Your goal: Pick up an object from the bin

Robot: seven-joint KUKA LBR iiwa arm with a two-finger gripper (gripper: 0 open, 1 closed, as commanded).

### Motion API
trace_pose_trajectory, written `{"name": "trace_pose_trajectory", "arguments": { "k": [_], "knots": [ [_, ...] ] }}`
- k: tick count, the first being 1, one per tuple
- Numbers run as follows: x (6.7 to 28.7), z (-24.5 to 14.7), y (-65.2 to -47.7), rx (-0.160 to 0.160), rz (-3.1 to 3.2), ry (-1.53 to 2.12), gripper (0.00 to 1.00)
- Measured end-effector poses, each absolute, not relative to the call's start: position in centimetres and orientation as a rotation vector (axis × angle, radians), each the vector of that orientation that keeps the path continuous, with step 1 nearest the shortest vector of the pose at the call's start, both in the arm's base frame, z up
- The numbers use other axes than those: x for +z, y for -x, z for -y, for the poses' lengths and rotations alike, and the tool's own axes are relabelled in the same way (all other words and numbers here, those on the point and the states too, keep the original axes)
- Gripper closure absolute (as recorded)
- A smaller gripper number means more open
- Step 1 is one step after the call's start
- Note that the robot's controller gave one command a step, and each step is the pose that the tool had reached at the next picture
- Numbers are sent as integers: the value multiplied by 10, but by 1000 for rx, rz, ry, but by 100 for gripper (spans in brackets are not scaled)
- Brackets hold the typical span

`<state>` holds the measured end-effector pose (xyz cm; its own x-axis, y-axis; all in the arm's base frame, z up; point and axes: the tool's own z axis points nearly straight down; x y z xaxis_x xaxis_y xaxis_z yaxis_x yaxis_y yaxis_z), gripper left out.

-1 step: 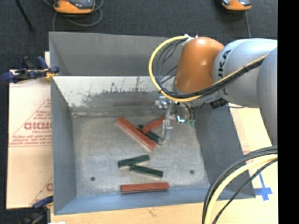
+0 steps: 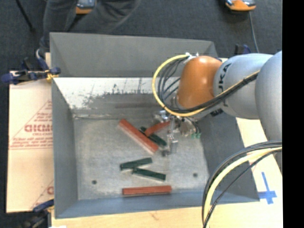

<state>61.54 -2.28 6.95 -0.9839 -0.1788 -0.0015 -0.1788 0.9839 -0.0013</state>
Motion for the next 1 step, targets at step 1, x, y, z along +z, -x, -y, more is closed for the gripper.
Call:
{"name": "trace_pose_trajectory", "arguments": {
  "k": [1],
  "knots": [
    [71, 22, -617, -2, -3124, 280, 100]
  ]
}}
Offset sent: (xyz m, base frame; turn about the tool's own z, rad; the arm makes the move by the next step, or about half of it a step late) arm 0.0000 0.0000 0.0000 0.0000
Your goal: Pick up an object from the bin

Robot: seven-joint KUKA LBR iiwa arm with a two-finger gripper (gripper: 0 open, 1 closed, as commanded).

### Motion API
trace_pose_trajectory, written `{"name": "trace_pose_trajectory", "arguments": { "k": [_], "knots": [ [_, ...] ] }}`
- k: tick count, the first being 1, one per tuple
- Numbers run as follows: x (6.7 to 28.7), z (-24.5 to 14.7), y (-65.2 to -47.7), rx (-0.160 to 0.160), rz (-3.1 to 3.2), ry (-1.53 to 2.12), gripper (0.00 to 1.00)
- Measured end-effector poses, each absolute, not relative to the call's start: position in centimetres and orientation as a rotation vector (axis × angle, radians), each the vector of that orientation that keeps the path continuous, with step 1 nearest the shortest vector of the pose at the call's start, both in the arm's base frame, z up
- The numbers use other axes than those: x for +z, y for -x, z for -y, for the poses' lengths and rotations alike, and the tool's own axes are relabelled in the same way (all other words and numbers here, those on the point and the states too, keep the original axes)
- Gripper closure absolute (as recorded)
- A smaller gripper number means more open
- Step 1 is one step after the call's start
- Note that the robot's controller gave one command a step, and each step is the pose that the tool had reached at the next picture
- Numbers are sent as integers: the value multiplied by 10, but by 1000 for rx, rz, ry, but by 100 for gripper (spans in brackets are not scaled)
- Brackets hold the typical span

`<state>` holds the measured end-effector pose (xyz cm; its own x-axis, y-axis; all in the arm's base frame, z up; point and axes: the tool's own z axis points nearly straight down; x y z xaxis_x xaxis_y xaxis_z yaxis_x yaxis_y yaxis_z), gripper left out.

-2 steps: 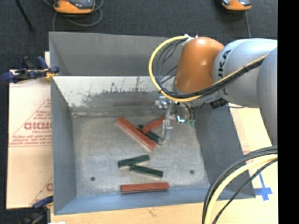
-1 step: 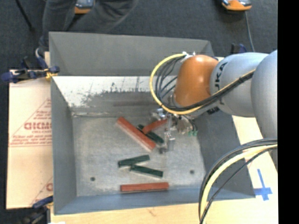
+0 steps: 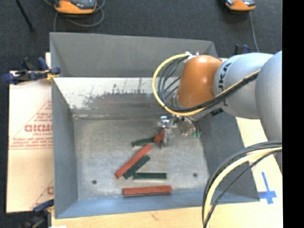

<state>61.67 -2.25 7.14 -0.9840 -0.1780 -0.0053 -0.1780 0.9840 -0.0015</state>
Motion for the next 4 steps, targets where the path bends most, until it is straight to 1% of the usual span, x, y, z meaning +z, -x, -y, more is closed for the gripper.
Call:
{"name": "trace_pose_trajectory", "arguments": {
  "k": [1, 2, 3, 4],
  "knots": [
    [189, -43, -625, 1, -3113, 294, 100],
    [198, -49, -611, -2, -2968, 1013, 100],
    [198, -49, -611, 1, -2970, 1009, 0],
    [68, -58, -607, 3, -2960, 1049, 0]
  ]
}}
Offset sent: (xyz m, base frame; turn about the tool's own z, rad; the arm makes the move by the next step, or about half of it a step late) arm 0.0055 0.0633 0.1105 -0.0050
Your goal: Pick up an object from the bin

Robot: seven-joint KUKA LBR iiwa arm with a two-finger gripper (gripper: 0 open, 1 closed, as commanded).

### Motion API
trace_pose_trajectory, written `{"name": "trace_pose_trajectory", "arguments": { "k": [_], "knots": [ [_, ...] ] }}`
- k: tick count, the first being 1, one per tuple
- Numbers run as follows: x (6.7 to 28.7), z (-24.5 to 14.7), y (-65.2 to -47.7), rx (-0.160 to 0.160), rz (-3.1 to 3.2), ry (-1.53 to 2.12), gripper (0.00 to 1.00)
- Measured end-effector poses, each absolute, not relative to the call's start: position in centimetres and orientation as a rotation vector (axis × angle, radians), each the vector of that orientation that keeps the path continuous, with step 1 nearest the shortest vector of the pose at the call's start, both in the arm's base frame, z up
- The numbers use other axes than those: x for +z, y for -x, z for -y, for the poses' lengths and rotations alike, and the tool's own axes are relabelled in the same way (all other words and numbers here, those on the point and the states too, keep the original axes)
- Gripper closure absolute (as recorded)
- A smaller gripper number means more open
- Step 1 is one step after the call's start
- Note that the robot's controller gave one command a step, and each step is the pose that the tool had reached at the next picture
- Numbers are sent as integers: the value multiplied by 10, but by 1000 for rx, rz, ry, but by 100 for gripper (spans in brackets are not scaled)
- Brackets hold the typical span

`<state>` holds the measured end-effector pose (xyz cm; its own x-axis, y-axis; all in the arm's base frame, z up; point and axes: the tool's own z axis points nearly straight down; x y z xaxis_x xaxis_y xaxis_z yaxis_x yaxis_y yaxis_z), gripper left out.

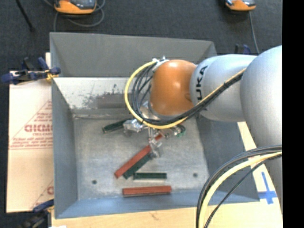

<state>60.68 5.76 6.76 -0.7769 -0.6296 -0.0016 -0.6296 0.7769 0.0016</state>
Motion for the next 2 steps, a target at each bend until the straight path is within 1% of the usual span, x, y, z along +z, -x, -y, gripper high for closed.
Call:
{"name": "trace_pose_trajectory", "arguments": {
  "k": [1, 2],
  "knots": [
    [72, -57, -609, 1, -2956, 1043, 100],
    [181, -90, -654, -5, -2914, 1134, 100]
  ]
}}
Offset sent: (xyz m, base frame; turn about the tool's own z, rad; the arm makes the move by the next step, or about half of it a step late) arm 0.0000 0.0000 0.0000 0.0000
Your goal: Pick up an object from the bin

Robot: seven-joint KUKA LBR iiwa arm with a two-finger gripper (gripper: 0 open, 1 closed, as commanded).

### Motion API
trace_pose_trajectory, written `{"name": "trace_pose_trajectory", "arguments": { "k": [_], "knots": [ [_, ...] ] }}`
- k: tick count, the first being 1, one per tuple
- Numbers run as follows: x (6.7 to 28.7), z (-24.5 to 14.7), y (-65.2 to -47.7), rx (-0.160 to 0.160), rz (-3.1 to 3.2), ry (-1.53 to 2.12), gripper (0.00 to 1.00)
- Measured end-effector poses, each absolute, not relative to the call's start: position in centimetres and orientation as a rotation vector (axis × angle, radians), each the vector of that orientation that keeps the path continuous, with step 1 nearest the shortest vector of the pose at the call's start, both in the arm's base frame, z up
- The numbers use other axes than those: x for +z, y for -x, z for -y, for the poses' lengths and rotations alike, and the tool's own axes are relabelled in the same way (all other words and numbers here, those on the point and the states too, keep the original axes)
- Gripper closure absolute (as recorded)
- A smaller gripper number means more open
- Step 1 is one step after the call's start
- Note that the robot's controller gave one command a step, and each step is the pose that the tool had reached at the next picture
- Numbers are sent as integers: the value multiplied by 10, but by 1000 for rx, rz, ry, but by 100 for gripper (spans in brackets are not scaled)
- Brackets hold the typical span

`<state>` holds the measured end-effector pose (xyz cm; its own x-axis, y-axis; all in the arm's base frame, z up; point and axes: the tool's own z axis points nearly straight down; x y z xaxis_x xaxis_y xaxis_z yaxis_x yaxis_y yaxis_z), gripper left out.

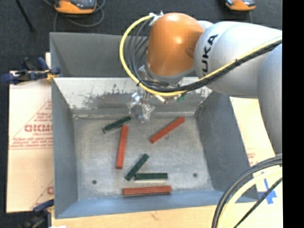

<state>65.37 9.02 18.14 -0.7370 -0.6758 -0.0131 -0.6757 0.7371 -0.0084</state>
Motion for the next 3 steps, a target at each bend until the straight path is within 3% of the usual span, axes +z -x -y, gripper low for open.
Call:
{"name": "trace_pose_trajectory", "arguments": {
  "k": [1, 2, 3],
  "knots": [
    [176, -90, -651, 2, -2924, 1133, 0],
    [76, -67, -570, 5, -2911, 1195, 0],
    [80, -67, -574, -1, -2902, 1193, 100]
  ]
}}
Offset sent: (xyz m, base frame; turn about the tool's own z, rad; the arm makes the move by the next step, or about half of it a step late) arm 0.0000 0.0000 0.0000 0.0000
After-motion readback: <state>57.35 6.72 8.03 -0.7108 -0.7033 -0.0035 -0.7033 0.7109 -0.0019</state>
